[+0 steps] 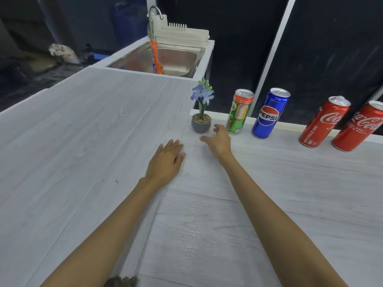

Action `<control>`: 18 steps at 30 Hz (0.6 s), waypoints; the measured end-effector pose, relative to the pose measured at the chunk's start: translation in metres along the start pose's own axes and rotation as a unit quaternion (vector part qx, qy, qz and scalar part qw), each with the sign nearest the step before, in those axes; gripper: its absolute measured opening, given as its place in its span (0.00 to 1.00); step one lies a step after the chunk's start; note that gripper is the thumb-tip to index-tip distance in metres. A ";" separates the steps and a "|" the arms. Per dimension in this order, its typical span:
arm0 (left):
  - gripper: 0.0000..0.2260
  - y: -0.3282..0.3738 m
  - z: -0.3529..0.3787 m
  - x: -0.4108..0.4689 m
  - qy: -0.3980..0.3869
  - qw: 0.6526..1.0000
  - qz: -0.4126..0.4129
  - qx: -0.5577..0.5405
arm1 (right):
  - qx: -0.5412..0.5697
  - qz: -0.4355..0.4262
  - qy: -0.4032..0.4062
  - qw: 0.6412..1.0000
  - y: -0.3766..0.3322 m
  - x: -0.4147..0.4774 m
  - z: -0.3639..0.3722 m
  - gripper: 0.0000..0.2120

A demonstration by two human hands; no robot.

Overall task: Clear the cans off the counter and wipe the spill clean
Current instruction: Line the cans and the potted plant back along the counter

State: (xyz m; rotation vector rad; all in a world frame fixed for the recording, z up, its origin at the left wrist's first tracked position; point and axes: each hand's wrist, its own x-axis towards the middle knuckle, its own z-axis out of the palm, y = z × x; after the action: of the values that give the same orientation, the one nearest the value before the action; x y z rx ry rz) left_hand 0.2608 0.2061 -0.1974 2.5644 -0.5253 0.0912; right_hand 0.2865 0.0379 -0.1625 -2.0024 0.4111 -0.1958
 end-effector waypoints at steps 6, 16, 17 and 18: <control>0.08 0.014 -0.031 -0.049 0.060 0.985 -0.037 -0.159 | -0.023 -0.052 -0.047 0.997 -0.004 -0.073 0.000 0.15; 0.05 0.010 -0.103 -0.195 -0.067 0.975 -0.185 -0.103 | -0.151 -0.068 -0.354 0.920 -0.030 -0.234 0.014 0.12; 0.08 0.010 -0.105 -0.209 -0.088 0.972 -0.205 -0.079 | -0.195 -0.082 -0.367 0.906 -0.030 -0.245 0.016 0.14; 0.11 0.010 -0.105 -0.222 -0.108 0.967 -0.223 -0.057 | -0.234 -0.100 -0.372 0.893 -0.030 -0.253 0.019 0.16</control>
State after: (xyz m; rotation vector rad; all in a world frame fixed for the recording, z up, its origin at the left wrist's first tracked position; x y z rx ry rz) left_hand 0.0558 0.3285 -0.1379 2.5267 -0.0167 -0.3699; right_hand 0.0634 0.1595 -0.1341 -2.3987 -0.2720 0.5928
